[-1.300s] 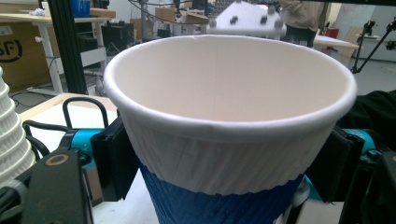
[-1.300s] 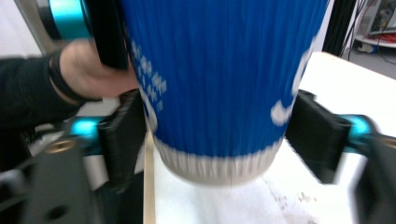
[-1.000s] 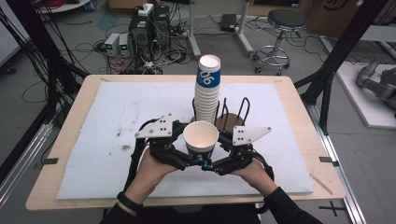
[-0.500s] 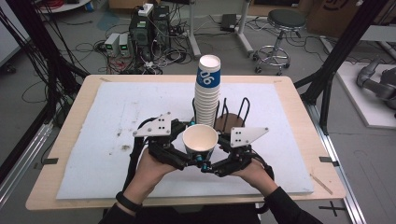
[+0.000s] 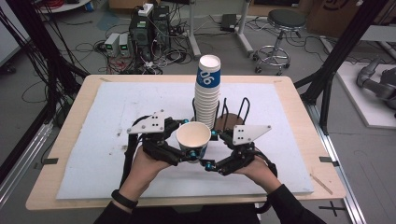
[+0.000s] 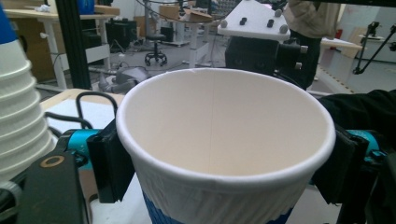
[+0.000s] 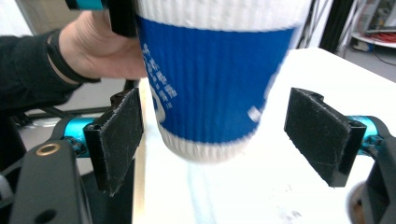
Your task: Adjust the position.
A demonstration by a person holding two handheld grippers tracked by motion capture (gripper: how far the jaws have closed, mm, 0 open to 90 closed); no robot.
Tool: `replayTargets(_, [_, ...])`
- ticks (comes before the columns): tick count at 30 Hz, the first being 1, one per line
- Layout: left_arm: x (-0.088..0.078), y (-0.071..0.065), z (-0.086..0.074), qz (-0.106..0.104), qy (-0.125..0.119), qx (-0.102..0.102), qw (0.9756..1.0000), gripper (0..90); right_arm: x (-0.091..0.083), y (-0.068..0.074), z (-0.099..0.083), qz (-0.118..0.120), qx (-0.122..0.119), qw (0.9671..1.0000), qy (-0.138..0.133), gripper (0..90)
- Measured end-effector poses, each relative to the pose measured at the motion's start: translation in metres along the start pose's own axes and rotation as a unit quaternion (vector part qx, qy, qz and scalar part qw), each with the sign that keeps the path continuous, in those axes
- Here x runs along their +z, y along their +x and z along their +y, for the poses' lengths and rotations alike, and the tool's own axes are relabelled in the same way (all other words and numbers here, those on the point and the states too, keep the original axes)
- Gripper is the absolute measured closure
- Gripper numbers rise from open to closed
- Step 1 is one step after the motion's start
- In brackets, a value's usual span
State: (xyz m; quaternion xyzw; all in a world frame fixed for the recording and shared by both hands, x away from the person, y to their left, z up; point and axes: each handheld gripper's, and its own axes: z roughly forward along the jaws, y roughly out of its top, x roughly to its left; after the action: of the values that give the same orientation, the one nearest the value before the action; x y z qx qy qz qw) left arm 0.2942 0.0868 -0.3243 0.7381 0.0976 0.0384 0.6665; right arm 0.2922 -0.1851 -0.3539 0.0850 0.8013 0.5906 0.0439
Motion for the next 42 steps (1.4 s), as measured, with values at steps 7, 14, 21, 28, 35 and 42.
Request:
replayTargets(7, [-0.017, 0.008, -0.004, 0.029, 0.004, 0.002, 0.9996, 20.8, -0.013, -0.008, -0.003, -0.043, -0.016, 0.9989, -0.009, 20.1])
replayTargets(14, [-0.032, 0.019, -0.012, 0.017, -0.027, -0.041, 0.9987, 20.6, -0.035, -0.017, -0.006, -0.070, 0.008, 0.9970, -0.030, 20.1])
replayTargets(21, [-0.037, 0.024, -0.008, 0.041, -0.028, -0.029, 0.9984, 20.7, -0.052, -0.024, -0.006, -0.061, 0.033, 0.9968, -0.040, 20.1])
replayTargets(28, [-0.047, 0.026, -0.006, 0.086, -0.029, -0.016, 0.9958, 20.7, -0.064, -0.024, -0.001, -0.128, 0.020, 0.9912, -0.028, 20.3])
replayTargets(35, [-0.048, 0.028, -0.004, 0.090, -0.026, -0.014, 0.9955, 20.7, -0.072, -0.020, 0.003, -0.185, 0.043, 0.9815, -0.020, 20.6])
replayTargets(42, [-0.043, 0.023, 0.000, 0.095, -0.015, 0.012, 0.9953, 20.6, -0.076, -0.022, 0.002, -0.150, 0.074, 0.9846, -0.050, 20.6])
